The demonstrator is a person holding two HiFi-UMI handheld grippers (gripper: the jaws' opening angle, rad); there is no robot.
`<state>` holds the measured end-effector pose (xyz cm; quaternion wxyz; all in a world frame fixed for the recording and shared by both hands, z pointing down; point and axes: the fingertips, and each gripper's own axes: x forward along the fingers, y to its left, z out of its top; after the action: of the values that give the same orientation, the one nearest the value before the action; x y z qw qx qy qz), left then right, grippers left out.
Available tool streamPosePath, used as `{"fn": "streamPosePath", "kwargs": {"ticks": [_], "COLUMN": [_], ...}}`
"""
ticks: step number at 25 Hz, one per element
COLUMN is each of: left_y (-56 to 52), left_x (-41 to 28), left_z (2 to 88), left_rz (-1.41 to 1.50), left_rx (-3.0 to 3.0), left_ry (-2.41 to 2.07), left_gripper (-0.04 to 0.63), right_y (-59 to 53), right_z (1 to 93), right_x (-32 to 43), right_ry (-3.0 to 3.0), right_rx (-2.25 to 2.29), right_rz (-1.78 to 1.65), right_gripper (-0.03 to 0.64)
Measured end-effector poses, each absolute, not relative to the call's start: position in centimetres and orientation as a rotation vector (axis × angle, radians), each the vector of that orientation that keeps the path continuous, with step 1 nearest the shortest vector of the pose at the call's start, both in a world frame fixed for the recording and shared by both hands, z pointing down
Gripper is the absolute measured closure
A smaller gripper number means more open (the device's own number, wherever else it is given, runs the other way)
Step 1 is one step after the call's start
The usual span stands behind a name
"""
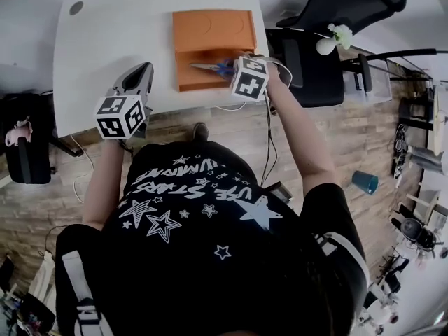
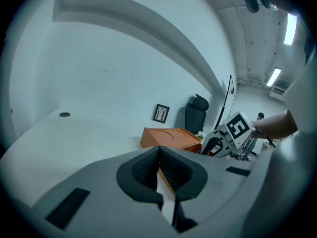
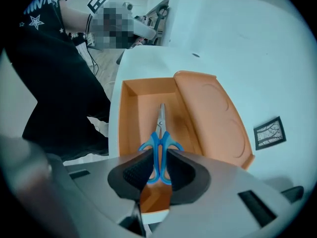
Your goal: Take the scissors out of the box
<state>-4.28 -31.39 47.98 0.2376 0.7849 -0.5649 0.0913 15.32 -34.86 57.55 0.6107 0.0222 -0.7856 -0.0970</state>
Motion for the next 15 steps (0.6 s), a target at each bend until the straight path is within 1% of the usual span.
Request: {"fn": "streamPosePath", "kwargs": {"ticks": [5, 15], "left_y": [-30.6, -29.4], "left_x": [-5.3, -6.8], "left_z": [47.5, 46.6], "left_rz": [0.253, 0.242], "left_rx": [2.198, 2.287], "left_ry": [-1.503, -1.414], "left_gripper": [0.577, 0.577], "right_y": [-33.9, -32.9], "right_z": [56.5, 51.9], "right_x": [15.7, 14.8], "right_ry": [-1.820, -1.871], "right_rx": [0.160, 0.431], "right_rz": [-0.184, -0.217], "right_gripper": [0.512, 0.512]}}
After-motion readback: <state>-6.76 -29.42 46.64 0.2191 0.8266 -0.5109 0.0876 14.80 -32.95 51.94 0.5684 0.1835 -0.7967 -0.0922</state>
